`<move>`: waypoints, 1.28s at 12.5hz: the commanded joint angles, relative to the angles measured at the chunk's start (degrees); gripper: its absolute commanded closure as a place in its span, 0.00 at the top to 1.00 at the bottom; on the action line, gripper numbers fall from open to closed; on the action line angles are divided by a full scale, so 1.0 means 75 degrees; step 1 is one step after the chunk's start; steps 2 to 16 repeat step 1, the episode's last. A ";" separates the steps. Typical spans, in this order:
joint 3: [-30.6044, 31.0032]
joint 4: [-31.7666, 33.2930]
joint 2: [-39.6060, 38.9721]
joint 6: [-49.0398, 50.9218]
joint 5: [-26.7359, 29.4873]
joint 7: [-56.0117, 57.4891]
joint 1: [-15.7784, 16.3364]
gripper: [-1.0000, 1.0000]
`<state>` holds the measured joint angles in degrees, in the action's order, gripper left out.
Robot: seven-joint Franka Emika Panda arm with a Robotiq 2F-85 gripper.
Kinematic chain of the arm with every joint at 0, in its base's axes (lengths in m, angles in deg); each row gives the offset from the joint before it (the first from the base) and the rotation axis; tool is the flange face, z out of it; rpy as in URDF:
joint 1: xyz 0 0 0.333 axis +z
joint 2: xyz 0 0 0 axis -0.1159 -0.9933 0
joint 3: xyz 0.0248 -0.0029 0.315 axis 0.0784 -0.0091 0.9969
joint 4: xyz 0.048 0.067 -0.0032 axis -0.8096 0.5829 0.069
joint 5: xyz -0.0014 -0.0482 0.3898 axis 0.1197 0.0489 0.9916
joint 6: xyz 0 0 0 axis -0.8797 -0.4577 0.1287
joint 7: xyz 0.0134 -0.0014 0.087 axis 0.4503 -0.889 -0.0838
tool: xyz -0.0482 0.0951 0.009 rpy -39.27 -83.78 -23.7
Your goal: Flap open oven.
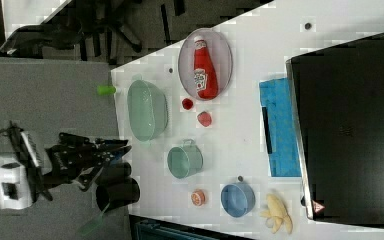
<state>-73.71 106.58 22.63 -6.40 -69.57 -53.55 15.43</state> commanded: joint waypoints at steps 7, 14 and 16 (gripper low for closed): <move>0.0132 -0.0018 -0.0259 0.0326 0.0170 -0.0289 0.0063 0.17; 0.0132 -0.0018 -0.0259 0.0326 0.0170 -0.0289 0.0063 0.17; 0.0132 -0.0018 -0.0259 0.0326 0.0170 -0.0289 0.0063 0.17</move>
